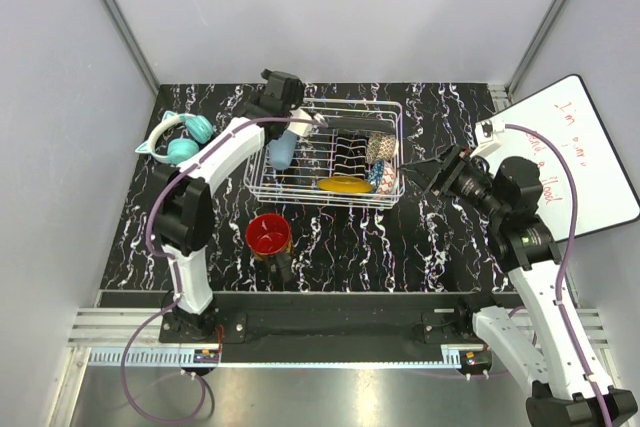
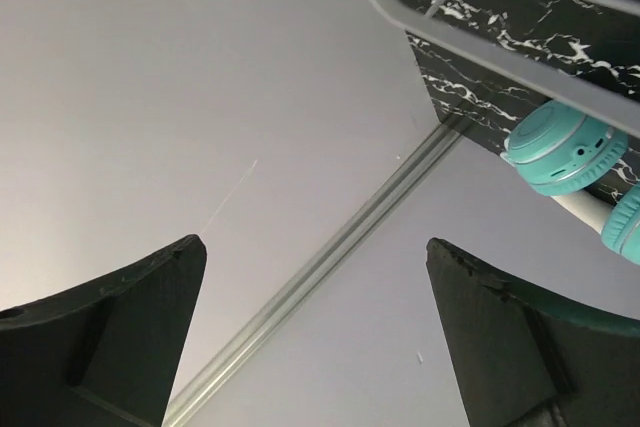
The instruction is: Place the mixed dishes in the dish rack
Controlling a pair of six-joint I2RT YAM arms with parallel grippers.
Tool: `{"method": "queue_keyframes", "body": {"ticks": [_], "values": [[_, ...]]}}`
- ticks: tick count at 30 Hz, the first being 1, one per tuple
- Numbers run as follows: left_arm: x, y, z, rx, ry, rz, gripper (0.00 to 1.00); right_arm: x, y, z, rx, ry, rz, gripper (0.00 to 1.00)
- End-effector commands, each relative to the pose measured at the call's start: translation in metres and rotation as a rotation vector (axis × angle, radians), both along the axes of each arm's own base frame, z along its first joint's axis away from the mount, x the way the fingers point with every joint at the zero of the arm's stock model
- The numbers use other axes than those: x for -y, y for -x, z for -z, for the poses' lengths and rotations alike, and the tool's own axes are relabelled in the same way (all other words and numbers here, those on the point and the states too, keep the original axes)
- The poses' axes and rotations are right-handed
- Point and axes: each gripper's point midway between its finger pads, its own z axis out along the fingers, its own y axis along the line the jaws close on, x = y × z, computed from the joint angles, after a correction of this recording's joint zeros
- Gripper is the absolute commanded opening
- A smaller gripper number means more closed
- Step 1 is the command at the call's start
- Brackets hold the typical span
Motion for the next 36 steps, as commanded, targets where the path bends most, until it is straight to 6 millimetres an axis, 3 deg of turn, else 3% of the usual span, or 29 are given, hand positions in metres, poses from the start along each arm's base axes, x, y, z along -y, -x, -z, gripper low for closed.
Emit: {"method": "queue_keyframes", "body": {"ticks": [1, 2, 5, 7, 11, 12, 15, 19, 25, 29, 30, 32, 33, 35, 36], "values": [[-0.009, 0.001, -0.057, 0.124, 0.138, -0.072, 0.99, 0.001, 0.005, -0.001, 0.024, 0.03, -0.017, 0.69], [-0.008, 0.003, -0.077, 0.167, 0.22, -0.096, 0.99, 0.001, 0.005, -0.002, 0.026, 0.04, -0.021, 0.69], [-0.012, 0.02, -0.09, 0.117, 0.365, -0.153, 0.99, 0.0, 0.004, 0.008, -0.006, 0.079, -0.041, 0.7], [-0.02, 0.032, -0.08, 0.08, 0.378, -0.179, 0.99, 0.0, 0.003, 0.017, -0.024, 0.103, -0.048, 0.7], [-0.022, 0.071, -0.046, -0.043, 0.457, -0.178, 0.99, 0.003, -0.002, 0.021, -0.032, 0.15, -0.04, 0.7], [-0.024, 0.084, -0.024, -0.122, 0.445, -0.188, 0.99, 0.004, -0.003, 0.023, -0.039, 0.162, -0.039, 0.7], [-0.02, 0.101, 0.011, -0.242, 0.479, -0.219, 0.99, 0.005, -0.005, 0.023, -0.04, 0.165, -0.03, 0.7], [-0.004, 0.11, 0.049, -0.373, 0.584, -0.265, 0.99, 0.005, -0.004, 0.025, -0.055, 0.153, -0.021, 0.69], [0.006, 0.091, 0.082, -0.439, 0.62, -0.323, 0.99, 0.008, 0.0, 0.021, -0.05, 0.156, -0.012, 0.7], [0.015, 0.067, 0.078, -0.425, 0.672, -0.321, 0.99, 0.007, 0.001, 0.024, -0.062, 0.151, -0.018, 0.69], [0.016, 0.06, 0.087, -0.44, 0.668, -0.327, 0.99, 0.007, 0.001, 0.024, -0.062, 0.15, -0.017, 0.7], [0.019, 0.044, 0.073, -0.407, 0.683, -0.31, 0.99, 0.006, 0.002, 0.026, -0.067, 0.149, -0.02, 0.69], [0.021, 0.037, 0.08, -0.417, 0.669, -0.31, 0.99, 0.006, 0.002, 0.026, -0.071, 0.147, -0.018, 0.69], [0.026, 0.025, 0.064, -0.399, 0.68, -0.29, 0.99, 0.007, 0.003, 0.026, -0.069, 0.146, -0.016, 0.69], [0.027, 0.021, 0.069, -0.412, 0.675, -0.29, 0.99, 0.007, 0.003, 0.026, -0.07, 0.146, -0.015, 0.69]]}}
